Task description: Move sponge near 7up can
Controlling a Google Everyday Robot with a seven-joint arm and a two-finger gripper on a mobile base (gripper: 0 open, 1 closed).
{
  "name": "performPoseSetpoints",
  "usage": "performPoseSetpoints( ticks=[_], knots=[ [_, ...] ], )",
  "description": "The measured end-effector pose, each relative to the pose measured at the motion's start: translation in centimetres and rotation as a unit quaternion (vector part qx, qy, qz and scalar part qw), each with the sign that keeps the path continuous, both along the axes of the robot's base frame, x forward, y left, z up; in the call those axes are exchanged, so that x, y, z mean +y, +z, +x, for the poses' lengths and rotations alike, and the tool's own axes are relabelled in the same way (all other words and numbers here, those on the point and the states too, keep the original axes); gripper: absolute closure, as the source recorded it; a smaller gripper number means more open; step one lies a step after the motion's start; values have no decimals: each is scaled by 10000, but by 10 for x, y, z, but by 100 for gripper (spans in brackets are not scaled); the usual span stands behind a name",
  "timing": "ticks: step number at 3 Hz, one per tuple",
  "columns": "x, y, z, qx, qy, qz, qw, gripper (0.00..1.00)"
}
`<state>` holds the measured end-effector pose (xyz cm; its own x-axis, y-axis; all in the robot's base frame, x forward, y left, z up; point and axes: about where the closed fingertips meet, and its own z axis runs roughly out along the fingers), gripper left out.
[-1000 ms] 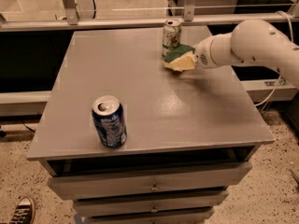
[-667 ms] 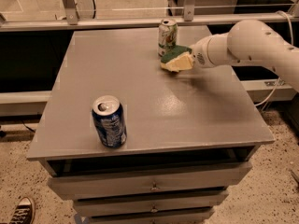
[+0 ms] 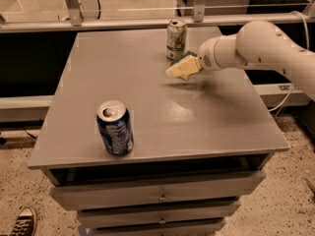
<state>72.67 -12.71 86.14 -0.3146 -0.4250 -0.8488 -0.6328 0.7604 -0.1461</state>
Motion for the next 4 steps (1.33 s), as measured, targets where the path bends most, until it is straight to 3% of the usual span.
performPoseSetpoints(
  ticks=[1,2,3,4],
  knots=[
    [-12,17,-17,-153,91,110,9998,0],
    [-31,52,-49,-385,391,236,9982,0],
    [-44,51,-65,-449,606,16,9972,0],
    [-44,51,-65,-448,607,16,9971,0]
  ],
)
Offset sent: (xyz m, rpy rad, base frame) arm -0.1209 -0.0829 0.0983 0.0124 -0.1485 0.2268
